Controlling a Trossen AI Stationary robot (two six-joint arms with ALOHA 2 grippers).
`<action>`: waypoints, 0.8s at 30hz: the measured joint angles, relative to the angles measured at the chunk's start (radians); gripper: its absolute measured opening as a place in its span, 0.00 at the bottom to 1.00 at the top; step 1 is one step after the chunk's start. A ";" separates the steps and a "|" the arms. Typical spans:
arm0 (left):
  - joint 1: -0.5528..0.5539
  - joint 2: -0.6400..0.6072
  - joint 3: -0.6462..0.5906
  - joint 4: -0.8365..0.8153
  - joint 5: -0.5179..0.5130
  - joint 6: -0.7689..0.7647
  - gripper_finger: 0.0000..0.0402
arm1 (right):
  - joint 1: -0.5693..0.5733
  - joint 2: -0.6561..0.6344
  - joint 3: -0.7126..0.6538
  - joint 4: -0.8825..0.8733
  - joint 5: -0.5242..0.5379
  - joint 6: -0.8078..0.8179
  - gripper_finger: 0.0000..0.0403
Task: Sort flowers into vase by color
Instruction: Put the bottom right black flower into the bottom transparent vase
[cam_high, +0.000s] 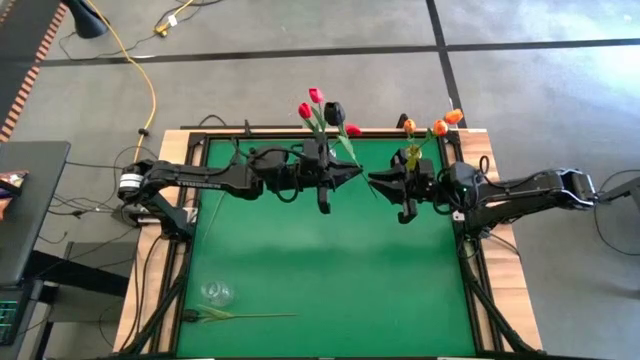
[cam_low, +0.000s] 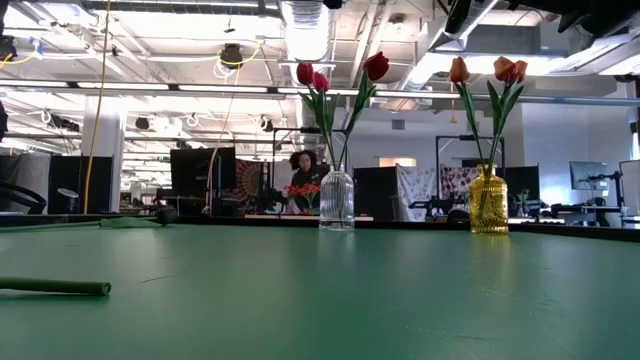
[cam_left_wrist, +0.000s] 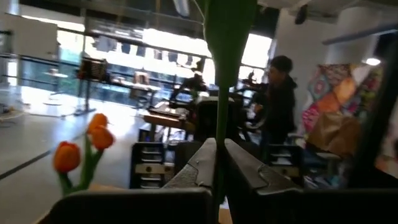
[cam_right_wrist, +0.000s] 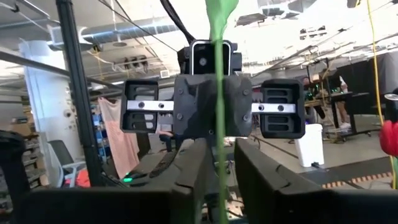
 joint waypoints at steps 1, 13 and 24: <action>0.000 -0.003 0.000 -0.010 0.017 0.000 0.00 | 0.003 0.000 0.000 0.007 0.000 0.000 0.29; -0.025 -0.223 -0.001 -0.479 0.397 -0.007 0.00 | 0.004 -0.016 0.000 0.004 0.012 0.004 0.60; -0.226 -0.485 -0.015 -0.894 0.491 0.030 0.00 | 0.002 -0.015 0.000 -0.052 0.013 0.036 0.61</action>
